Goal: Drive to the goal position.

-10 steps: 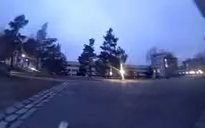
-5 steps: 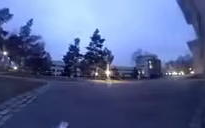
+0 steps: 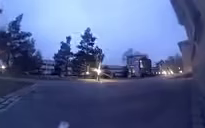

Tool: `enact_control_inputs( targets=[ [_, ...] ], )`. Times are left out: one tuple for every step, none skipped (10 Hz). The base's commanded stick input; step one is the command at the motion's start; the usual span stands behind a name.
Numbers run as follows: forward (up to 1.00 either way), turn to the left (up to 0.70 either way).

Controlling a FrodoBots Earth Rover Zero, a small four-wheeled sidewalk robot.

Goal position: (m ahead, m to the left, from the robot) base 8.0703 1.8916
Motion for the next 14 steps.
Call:
enact_control_inputs(
  targets=[
    [0.50, 0.00],
    [0.50, 0.00],
    [0.50, 0.00],
    [0.50, 0.00],
    [0.50, 0.00],
    [0.50, 0.00],
    [0.50, 0.00],
    [0.50, 0.00],
    [0.50, 0.00],
    [0.50, 0.00],
    [0.50, 0.00],
    [0.50, 0.00],
    [0.50, 0.00],
    [0.50, 0.00]
  ],
)
